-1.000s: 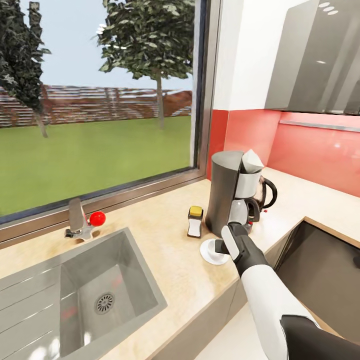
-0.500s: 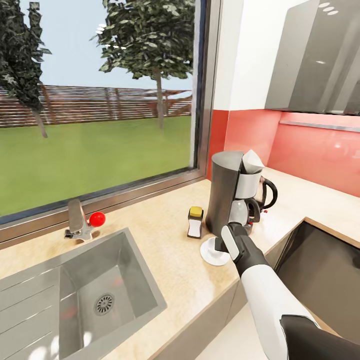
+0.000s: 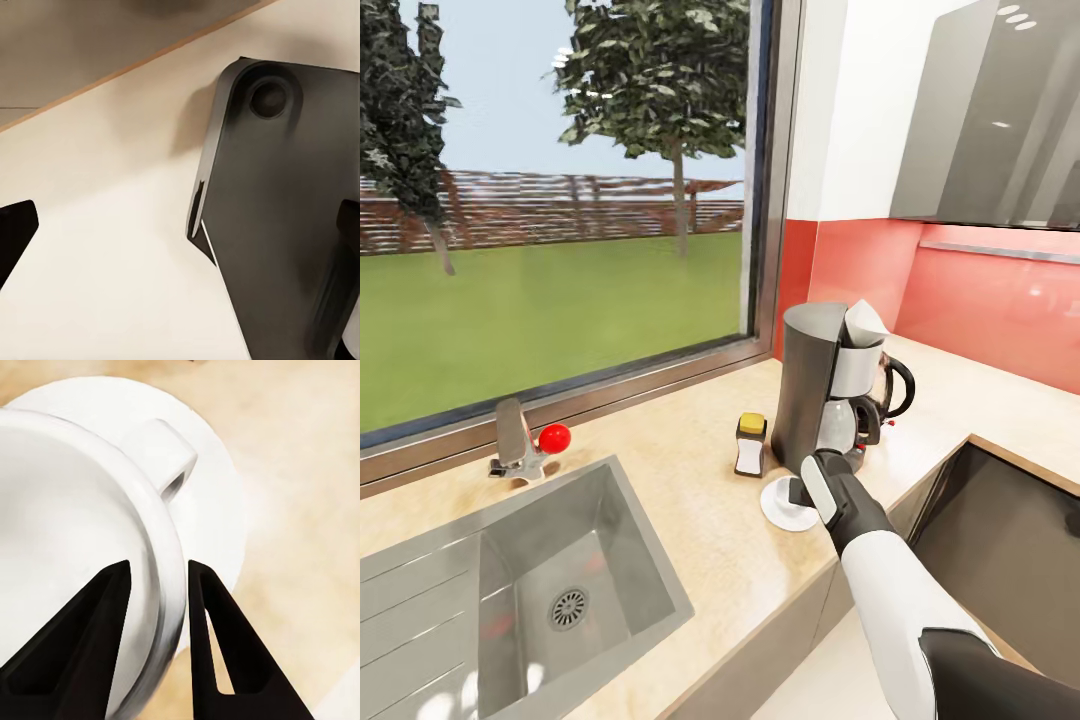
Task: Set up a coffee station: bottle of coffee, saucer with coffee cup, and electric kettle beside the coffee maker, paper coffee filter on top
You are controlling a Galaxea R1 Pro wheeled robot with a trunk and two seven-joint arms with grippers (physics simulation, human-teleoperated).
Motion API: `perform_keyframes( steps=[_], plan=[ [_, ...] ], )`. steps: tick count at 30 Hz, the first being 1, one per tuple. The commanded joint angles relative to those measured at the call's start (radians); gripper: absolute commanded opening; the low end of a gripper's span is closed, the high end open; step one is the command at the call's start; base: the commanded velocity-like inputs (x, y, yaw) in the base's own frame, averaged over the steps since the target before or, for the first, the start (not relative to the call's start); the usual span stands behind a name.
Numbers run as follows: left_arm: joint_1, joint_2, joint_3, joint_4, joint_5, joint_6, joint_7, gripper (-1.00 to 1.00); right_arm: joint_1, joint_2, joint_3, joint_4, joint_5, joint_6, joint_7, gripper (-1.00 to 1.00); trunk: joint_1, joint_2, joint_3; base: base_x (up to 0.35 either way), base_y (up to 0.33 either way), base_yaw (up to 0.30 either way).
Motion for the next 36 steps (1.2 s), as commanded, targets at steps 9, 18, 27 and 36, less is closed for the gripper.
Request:
perform_keyframes(
  steps=[9,18,27,36],
  plan=[
    [-0.001,0.000,0.004,0.002,0.000,-0.005,0.000,1.00,-0.001,0.001,-0.002,0.000,-0.011,0.000,-0.010,1.00,0.001,-0.002,-0.002,0.000,0.000,0.000],
    [-0.001,0.000,0.004,0.002,0.000,-0.005,0.000,1.00,-0.001,0.001,-0.001,-0.011,-0.012,0.001,-0.012,1.00,0.001,-0.002,-0.002,0.000,0.000,0.000],
    [-0.001,-0.001,0.004,0.000,0.000,-0.008,0.000,1.00,-0.002,0.001,0.000,-0.161,-0.012,0.003,-0.014,1.00,0.001,-0.002,-0.002,0.000,0.000,0.000],
    [-0.001,-0.002,0.004,0.000,-0.002,-0.007,0.000,1.00,-0.002,0.001,0.001,-0.171,-0.013,0.004,-0.012,1.00,0.001,-0.002,-0.002,0.000,-0.080,0.000]
  ],
)
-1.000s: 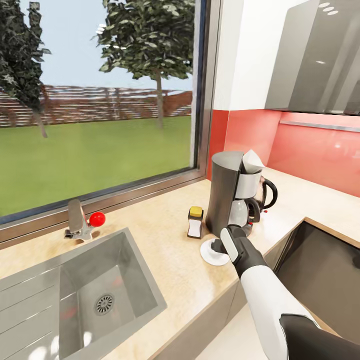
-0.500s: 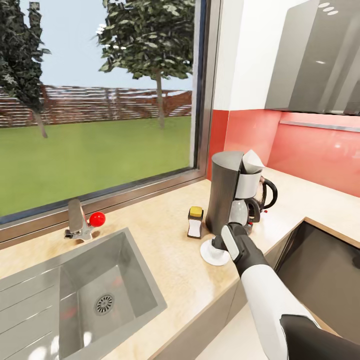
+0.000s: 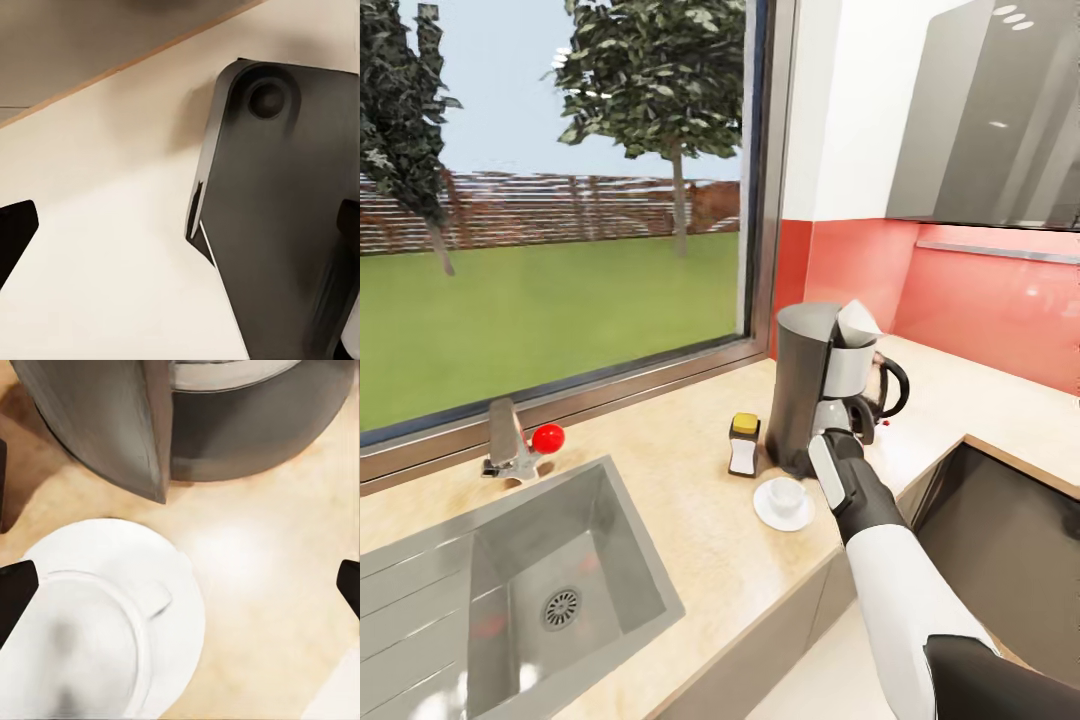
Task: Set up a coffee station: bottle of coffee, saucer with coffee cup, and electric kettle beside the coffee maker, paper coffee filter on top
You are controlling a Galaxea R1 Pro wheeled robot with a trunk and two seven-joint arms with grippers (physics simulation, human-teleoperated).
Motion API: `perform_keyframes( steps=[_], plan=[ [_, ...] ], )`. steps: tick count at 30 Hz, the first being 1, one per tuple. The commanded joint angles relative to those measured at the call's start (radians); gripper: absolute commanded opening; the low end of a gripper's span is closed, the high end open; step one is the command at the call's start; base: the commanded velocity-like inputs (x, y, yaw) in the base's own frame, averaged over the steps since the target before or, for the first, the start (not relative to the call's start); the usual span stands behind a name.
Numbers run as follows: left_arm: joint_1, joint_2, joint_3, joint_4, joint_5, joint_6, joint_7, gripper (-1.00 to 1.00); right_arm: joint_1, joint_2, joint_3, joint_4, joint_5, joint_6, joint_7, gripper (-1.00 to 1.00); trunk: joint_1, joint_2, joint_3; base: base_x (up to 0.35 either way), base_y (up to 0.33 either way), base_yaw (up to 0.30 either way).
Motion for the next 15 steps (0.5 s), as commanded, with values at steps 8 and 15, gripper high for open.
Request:
perform_keyframes(
  steps=[8,15],
  plan=[
    [-0.001,0.000,0.004,0.001,0.000,-0.005,0.000,1.00,-0.001,0.001,-0.004,0.001,-0.011,0.001,-0.007,1.00,0.001,-0.002,-0.002,-0.086,-0.250,-0.020],
    [-0.001,0.000,0.005,0.000,0.000,-0.006,0.000,1.00,0.000,0.001,-0.005,0.006,-0.005,0.000,-0.007,1.00,0.001,-0.002,-0.002,-0.248,-0.196,-0.236]
  ],
)
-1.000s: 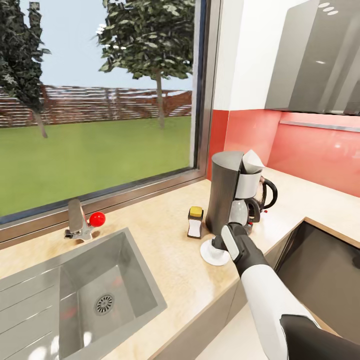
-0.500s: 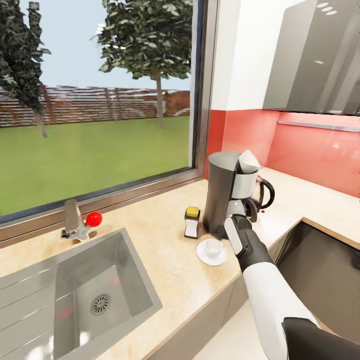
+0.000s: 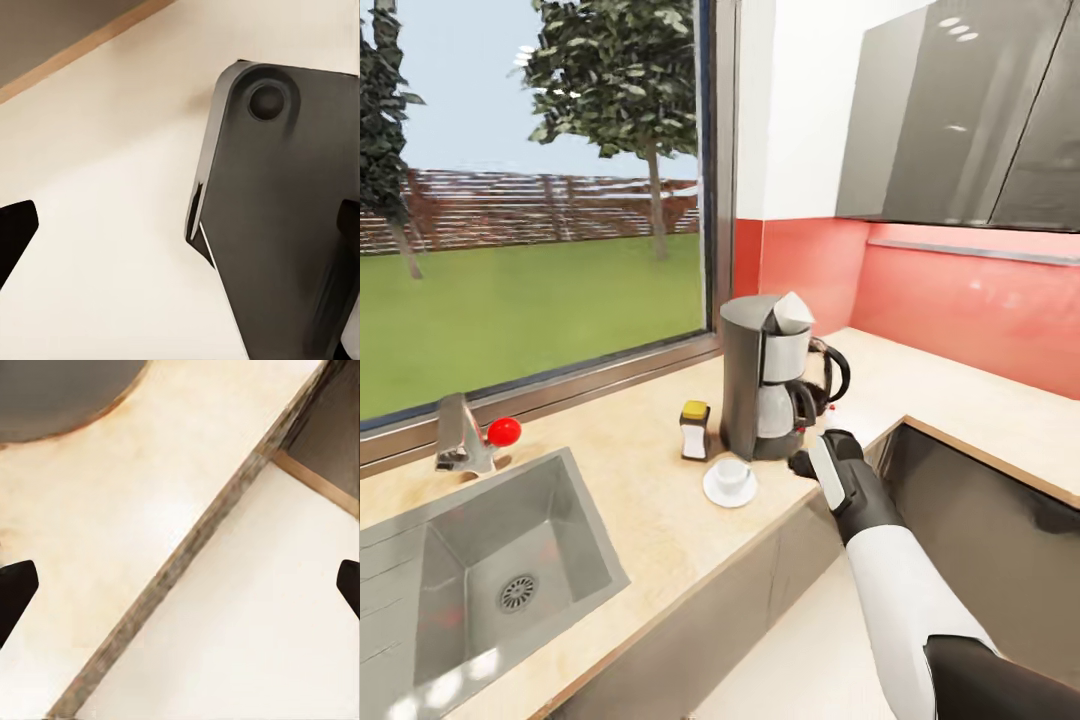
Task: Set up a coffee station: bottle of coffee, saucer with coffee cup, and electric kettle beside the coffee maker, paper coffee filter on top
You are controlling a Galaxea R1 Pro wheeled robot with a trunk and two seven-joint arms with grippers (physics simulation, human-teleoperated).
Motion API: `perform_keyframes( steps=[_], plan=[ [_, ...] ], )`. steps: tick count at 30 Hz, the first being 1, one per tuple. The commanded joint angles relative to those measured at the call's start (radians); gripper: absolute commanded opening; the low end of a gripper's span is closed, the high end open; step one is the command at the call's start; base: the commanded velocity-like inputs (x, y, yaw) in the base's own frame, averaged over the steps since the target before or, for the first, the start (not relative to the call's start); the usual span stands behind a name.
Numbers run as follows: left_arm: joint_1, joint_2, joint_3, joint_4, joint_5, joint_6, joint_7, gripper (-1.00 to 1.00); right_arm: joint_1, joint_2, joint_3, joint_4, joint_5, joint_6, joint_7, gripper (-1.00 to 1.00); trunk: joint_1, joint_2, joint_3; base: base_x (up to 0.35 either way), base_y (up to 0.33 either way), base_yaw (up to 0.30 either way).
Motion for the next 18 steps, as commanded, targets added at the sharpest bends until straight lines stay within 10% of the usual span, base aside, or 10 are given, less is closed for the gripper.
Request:
perform_keyframes(
  steps=[1,15,18],
  plan=[
    [-0.001,0.000,0.004,0.001,0.000,-0.005,0.000,1.00,0.000,0.001,-0.002,0.000,-0.009,0.000,-0.010,1.00,0.000,-0.002,-0.002,-0.279,-0.157,-0.272],
    [-0.001,0.000,0.007,-0.003,0.005,-0.007,0.000,1.00,0.052,-0.004,-0.002,0.030,-0.005,-0.135,-0.011,1.00,0.000,-0.002,-0.002,-0.309,-0.047,-0.275],
    [-0.002,0.001,0.007,-0.005,0.006,-0.008,0.000,1.00,0.088,-0.008,-0.001,0.180,-0.002,-0.318,-0.010,1.00,0.000,-0.002,-0.002,-0.272,0.000,-0.264]
  ],
)
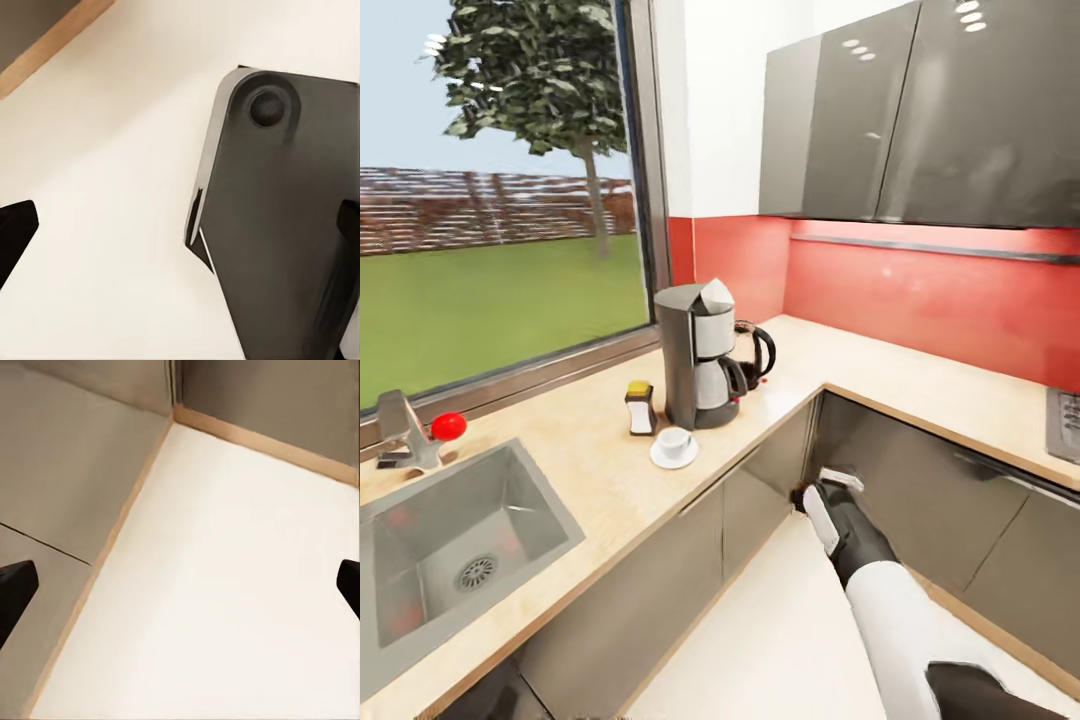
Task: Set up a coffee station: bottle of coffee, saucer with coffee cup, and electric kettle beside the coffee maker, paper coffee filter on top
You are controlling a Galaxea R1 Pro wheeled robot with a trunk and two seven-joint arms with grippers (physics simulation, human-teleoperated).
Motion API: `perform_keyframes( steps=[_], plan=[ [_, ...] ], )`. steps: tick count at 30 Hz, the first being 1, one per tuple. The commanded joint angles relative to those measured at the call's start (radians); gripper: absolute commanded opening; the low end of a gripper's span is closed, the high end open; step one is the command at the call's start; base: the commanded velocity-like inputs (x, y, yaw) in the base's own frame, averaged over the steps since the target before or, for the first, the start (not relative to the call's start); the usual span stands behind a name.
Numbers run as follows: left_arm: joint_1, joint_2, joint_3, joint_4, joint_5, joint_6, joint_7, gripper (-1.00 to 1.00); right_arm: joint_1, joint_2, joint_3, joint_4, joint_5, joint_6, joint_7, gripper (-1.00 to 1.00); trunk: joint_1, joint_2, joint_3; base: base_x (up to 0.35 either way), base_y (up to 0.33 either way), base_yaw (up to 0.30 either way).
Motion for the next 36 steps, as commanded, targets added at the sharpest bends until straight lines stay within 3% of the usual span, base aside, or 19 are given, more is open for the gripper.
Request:
perform_keyframes(
  steps=[1,5,6,7,8,9,11,13,14,23,27,36],
  plan=[
    [0.000,0.000,0.005,0.000,0.000,-0.005,0.000,1.00,0.014,-0.002,0.000,0.098,0.001,-0.123,-0.006,1.00,0.000,-0.002,-0.002,-0.246,0.000,-0.133],
    [0.000,-0.001,0.005,-0.004,-0.001,-0.009,0.000,1.00,0.033,-0.006,0.001,0.398,0.098,-0.451,-0.004,1.00,0.000,-0.002,-0.002,-0.204,0.000,-0.049],
    [0.000,-0.002,0.005,-0.004,-0.001,-0.009,-0.001,1.00,0.034,-0.006,0.001,0.442,0.115,-0.495,-0.004,1.00,0.000,-0.002,-0.002,-0.146,0.000,-0.018],
    [0.000,-0.003,0.004,-0.006,-0.002,-0.010,-0.001,1.00,0.046,-0.007,0.001,0.541,0.154,-0.608,-0.003,1.00,0.000,-0.002,-0.002,-0.078,0.000,-0.009],
    [-0.001,-0.005,0.004,-0.008,-0.004,-0.012,-0.002,1.00,0.090,-0.008,0.001,0.600,0.179,-0.707,-0.002,1.00,0.000,-0.002,-0.002,-0.032,0.000,-0.004],
    [-0.001,-0.005,0.004,-0.009,-0.005,-0.013,-0.002,1.00,0.130,-0.008,0.001,0.620,0.188,-0.744,0.007,1.00,0.000,-0.002,-0.002,-0.016,0.000,-0.002],
    [-0.001,-0.006,0.003,-0.010,-0.006,-0.014,-0.002,1.00,0.204,-0.008,0.001,0.634,0.194,-0.768,0.068,1.00,0.000,-0.002,-0.002,-0.008,0.000,-0.001],
    [-0.002,-0.007,0.002,-0.012,-0.008,-0.016,-0.004,1.00,0.304,-0.008,0.001,0.641,0.198,-0.777,0.182,1.00,0.000,-0.002,-0.002,-0.002,0.000,0.000],
    [-0.002,-0.008,0.001,-0.013,-0.008,-0.015,-0.004,1.00,0.331,-0.008,0.002,0.642,0.199,-0.777,0.198,1.00,0.000,-0.002,-0.002,0.000,0.000,0.000],
    [-0.004,-0.016,-0.001,-0.013,-0.009,-0.014,-0.004,1.00,0.556,-0.007,0.001,0.643,0.198,-0.741,0.223,1.00,0.000,-0.002,-0.002,0.000,0.000,0.000],
    [-0.004,-0.014,0.002,-0.012,-0.003,-0.012,-0.003,1.00,0.598,-0.009,0.001,0.643,0.198,-0.734,0.222,1.00,0.000,-0.002,-0.002,0.000,0.000,0.000],
    [-0.003,-0.007,-0.002,-0.011,-0.009,-0.009,-0.003,1.00,0.607,-0.018,0.001,0.642,0.200,-0.734,0.226,1.00,0.000,-0.002,-0.002,0.000,0.000,0.000]
  ],
)
